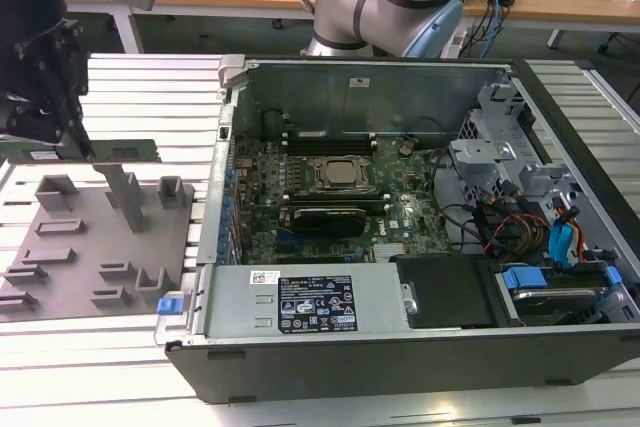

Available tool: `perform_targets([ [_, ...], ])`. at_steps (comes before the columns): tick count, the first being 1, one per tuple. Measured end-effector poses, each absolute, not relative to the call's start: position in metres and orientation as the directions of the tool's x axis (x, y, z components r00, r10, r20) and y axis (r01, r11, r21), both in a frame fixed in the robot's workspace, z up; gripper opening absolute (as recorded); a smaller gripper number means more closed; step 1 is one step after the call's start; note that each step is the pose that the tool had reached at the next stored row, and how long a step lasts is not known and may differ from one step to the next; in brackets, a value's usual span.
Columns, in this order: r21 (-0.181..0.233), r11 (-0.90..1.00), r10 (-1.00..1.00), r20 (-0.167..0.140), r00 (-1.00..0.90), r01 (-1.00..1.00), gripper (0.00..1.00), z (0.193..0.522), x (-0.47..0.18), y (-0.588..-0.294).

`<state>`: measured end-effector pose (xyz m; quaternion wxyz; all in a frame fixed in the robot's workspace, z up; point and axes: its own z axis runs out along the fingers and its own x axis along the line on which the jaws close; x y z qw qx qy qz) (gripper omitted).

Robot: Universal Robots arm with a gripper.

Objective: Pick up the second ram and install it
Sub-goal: 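Pick up the second ram and move it above second insertion slot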

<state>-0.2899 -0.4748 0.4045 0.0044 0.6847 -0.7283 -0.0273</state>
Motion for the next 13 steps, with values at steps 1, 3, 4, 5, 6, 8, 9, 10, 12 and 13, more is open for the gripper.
perform_targets([
  [1,0.046,0.061,-0.998,-0.031,-0.062,-0.997,0.14,0.404,-0.283,-0.475],
  [3,0.046,0.061,-0.998,-0.031,-0.062,-0.997,0.14,0.404,-0.273,-0.475],
  [4,0.046,0.061,-0.998,-0.031,-0.062,-0.997,0.14,0.405,-0.27,-0.475],
  [5,0.046,0.061,-0.998,-0.031,-0.062,-0.997,0.14,0.405,-0.266,-0.475],
  [6,0.046,0.061,-0.998,-0.031,-0.062,-0.997,0.14,0.404,-0.264,-0.475],
  [8,0.046,0.061,-0.998,-0.031,-0.062,-0.997,0.14,0.404,-0.259,-0.475],
  [9,0.046,0.061,-0.998,-0.031,-0.062,-0.997,0.14,0.404,-0.257,-0.475],
  [10,0.046,0.061,-0.998,-0.031,-0.062,-0.997,0.14,0.404,-0.254,-0.474],
  [12,0.046,0.061,-0.998,-0.031,-0.062,-0.997,0.14,0.405,-0.249,-0.474],
  [13,0.046,0.061,-0.998,-0.031,-0.062,-0.997,0.14,0.405,-0.247,-0.474],
])
